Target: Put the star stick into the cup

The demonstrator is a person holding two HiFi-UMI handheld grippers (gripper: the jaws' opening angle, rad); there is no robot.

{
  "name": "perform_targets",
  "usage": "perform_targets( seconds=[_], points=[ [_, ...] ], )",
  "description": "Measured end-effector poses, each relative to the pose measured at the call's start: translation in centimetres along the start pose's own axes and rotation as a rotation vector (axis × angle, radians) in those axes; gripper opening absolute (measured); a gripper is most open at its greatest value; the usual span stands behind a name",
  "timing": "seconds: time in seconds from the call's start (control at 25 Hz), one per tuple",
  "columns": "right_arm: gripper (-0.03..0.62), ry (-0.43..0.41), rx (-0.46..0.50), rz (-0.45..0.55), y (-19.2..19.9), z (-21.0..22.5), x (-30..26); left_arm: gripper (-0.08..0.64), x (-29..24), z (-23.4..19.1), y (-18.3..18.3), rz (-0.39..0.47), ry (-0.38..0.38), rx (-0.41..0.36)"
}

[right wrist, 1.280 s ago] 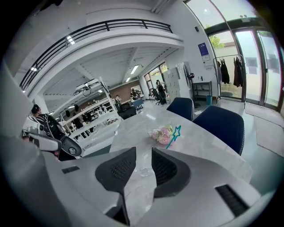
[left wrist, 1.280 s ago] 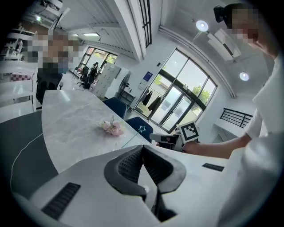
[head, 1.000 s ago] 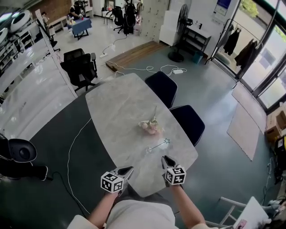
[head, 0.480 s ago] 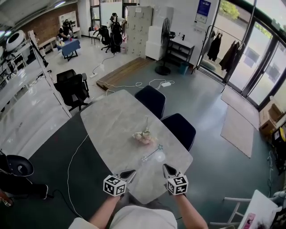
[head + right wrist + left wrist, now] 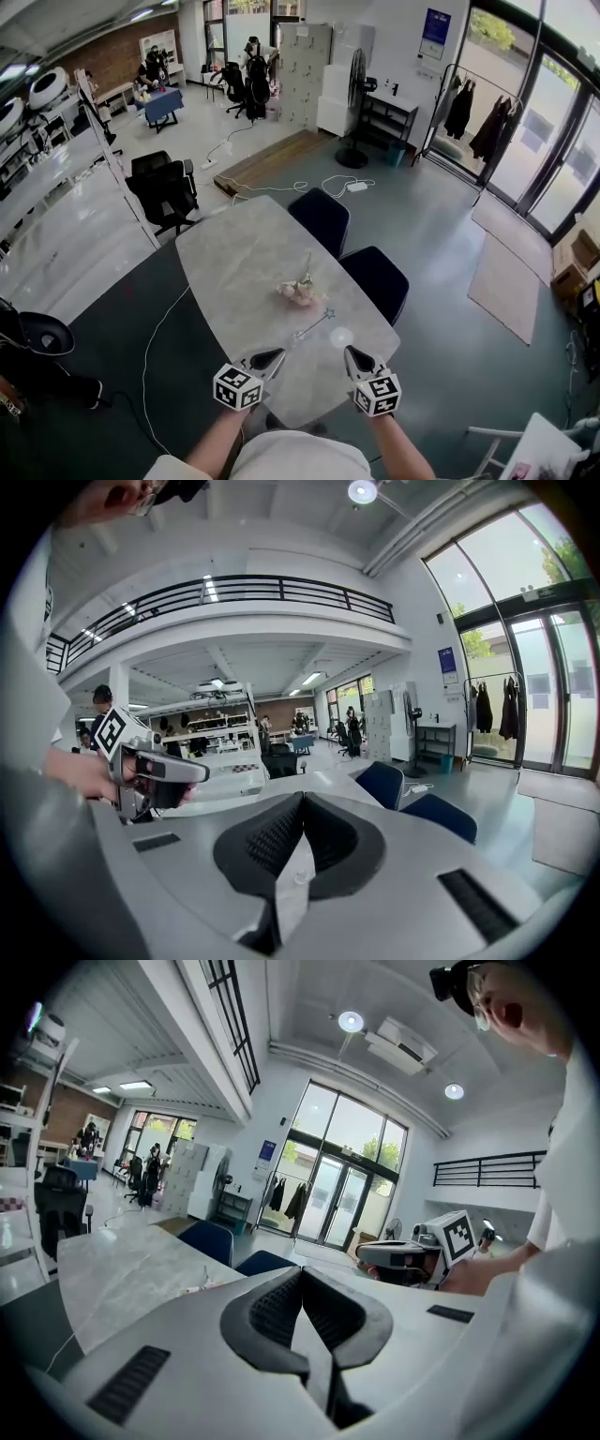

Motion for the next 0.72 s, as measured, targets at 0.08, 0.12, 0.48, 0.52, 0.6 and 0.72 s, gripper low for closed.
perform_targets(
  seconds=[0.08,0.12,0.48,0.52,0.6,0.72],
  points=[
    [0.006,-0.006,0.013,0.019,-0.5,0.5,0.8,0.021,0.0,1.1,-0.6,0.023,-0.006,-0.022],
    [0.006,-0.008,0.016,0.028,-0.8,0.8,1.2,0.021,-0.1,1.7,-0.8,0.035,-0.007,-0.029],
    [0.005,-0.049,0.022,0.107,-3.7,1.1,4.1,0.021,1.4,5.7,-2.8,0.098,-0.002,-0.069],
    [0.005,-0.052,0.023,0.109,-3.8,1.0,4.3,0.02,1.6,6.0,-2.9,0.104,-0.003,-0.072],
    [0.005,-0.06,0.031,0.113,-4.1,0.8,4.6,0.021,2.0,6.3,-3.1,0.117,-0.002,-0.071],
    [0.005,-0.068,0.038,0.118,-4.4,0.7,5.1,0.021,2.4,6.6,-3.2,0.129,-0.003,-0.068]
  ],
)
Point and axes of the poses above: the fingertips, and each gripper's own axes: x backward along the fingers, z to its right, y out of its underside, the point moved 2 cm from there along x, backward along the fingers, and after that the axes turned 9 degrees about x, right-handed, at the moved point
